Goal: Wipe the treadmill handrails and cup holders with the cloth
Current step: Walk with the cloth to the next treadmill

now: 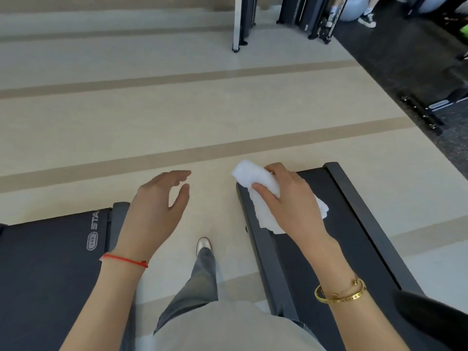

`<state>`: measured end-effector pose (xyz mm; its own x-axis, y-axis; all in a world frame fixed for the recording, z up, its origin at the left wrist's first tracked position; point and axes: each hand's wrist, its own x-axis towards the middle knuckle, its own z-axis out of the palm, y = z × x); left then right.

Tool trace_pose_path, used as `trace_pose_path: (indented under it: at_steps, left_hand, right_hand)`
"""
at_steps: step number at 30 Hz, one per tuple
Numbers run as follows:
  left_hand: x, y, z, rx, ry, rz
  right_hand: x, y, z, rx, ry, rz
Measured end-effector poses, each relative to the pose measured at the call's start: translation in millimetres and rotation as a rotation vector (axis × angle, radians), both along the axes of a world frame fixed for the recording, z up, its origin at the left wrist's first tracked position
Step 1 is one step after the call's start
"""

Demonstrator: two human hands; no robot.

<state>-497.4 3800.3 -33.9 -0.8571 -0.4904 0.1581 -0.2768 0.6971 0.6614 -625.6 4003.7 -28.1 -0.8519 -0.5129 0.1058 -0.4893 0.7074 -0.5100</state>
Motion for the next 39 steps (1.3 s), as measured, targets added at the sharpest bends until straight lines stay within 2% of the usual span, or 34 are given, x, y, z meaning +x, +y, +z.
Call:
trace_pose_path:
  at_steps: [6,10,22,31,39]
  left_hand:
    - [-55,-87,14,-0.013,-0.01,0.033]
    - [-94,-135,19,-0.05,-0.03,-0.025]
    - [-227,-206,8,-0.03,-0.025,-0.129]
    - [-412,-231,0,-0.043,-0.053,-0.226]
    - [-593,-228,17,-0.083,-0.03,-0.338]
  right_hand:
    - [-64,-86,6,-0.029,-0.026,0.007]
    - [-99,-126,8,-0.054,-0.037,-0.025]
    - [-208,-178,-6,-0.037,-0.098,-0.153]
    - [-361,-202,-22,-0.12,-0.083,-0.26]
    - [-511,-183,-12,-0.13,-0.05,-0.414]
